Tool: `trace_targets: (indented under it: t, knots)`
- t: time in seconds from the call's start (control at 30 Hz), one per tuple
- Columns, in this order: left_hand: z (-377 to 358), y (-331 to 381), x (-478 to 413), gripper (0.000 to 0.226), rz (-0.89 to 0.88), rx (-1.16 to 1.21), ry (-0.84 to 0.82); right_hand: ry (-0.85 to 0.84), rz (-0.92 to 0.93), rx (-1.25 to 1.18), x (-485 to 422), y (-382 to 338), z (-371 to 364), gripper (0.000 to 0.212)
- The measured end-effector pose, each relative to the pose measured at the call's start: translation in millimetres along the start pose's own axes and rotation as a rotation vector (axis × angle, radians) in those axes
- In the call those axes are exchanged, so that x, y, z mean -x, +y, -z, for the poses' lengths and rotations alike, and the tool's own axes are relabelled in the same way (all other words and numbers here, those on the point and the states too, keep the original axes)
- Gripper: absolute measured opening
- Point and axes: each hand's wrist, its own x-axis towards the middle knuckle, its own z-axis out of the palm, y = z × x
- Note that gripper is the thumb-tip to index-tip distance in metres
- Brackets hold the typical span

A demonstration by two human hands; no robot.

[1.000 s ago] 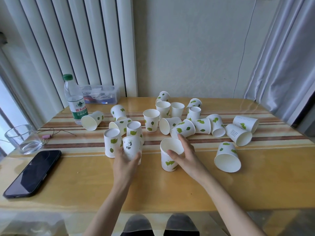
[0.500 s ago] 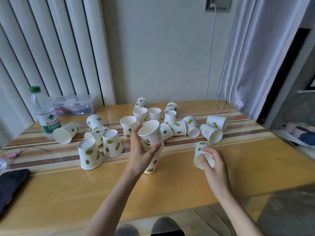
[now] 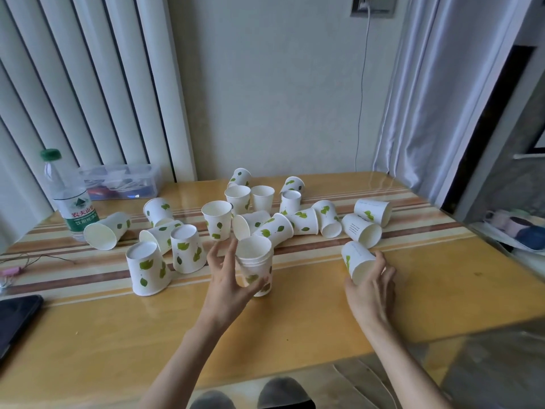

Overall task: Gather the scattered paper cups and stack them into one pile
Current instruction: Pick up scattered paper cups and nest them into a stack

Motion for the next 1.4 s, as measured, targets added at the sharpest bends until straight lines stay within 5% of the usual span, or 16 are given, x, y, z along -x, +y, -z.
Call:
trace_targets:
  t: [0.17,0.33,0.5,0.73,1.07,1.13,1.2,1.3,1.4]
  knots:
    - [-3.6,-18.4,2.4,0.073,0.054,0.093,-0.145,-0.200,0.091,-0.405,8.3,-26.4,-4.1,0.070]
    - [-5.5,-27.8,1.8,0.090,0.119,0.160,-0.155,-0.216,0.287,-0.637,9.5,-91.7,13.1,0.070]
    - [-11.7,-22.7,-6.4,0.090,0.130,0.289,-0.146,-0.367,0.503,-0.496,10.9,-133.7,14.1,0.059]
    - [-11.0,-25.7,-5.3,0.058,0.108,0.244,-0.139,-0.566,0.576,-0.216,21.3,-132.7,-14.8,0.069]
    - [-2.0,-35.1,6.6,0.065,0.071,0.241,-0.167,-0.903,0.407,-0.385,28.7,-119.0,-23.0,0.079]
    - [10.8,-36.3,11.2,0.065,0.019,0.156,-0.067,-0.885,0.249,-0.601,22.4,-115.8,-18.2,0.051]
    - [28.8,-39.7,12.2,0.059,-0.077,0.020,0.192,-0.665,0.107,-0.669,6.1,-106.9,-24.1,0.033]
    - [59.8,-45.1,2.0,0.056,-0.040,-0.143,0.629,-0.546,-0.063,-0.491,-20.5,-96.6,-47.1,0.044]
    - [78.6,-50.7,-12.5,0.074,0.223,-0.054,0.661,-0.551,-0.160,-0.441,-36.6,-98.1,-73.0,0.055]
